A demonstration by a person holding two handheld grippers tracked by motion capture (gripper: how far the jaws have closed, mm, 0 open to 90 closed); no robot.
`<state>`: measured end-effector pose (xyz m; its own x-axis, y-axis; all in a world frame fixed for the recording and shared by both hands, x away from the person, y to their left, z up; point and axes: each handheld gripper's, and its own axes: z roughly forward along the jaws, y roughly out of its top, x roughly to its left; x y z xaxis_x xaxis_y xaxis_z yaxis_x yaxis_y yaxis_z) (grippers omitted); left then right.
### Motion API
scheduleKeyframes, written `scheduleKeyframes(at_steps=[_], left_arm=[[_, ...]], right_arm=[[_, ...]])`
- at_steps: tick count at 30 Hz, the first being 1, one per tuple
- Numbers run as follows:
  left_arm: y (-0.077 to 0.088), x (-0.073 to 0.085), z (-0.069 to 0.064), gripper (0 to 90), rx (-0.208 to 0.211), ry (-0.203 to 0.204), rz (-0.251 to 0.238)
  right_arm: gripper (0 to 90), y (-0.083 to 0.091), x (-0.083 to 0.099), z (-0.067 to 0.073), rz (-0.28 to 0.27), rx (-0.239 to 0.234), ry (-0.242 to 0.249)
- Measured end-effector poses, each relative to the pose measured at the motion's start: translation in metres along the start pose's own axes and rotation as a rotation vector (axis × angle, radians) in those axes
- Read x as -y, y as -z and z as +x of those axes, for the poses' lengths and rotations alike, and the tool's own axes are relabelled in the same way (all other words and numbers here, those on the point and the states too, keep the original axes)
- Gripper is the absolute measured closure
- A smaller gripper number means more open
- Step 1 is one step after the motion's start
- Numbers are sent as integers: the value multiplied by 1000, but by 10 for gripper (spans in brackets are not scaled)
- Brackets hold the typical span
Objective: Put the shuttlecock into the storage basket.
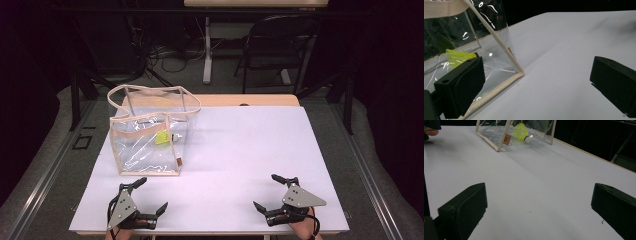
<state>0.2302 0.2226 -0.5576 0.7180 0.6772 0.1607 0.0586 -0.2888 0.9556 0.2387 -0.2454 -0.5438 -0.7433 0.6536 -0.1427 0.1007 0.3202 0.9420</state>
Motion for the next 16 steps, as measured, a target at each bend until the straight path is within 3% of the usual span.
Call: scheduleKeyframes(at_steps=[16], left_arm=[[1, 0, 0, 0, 2, 0, -3]], right_arm=[[3, 4, 8, 5, -8, 49, -18]])
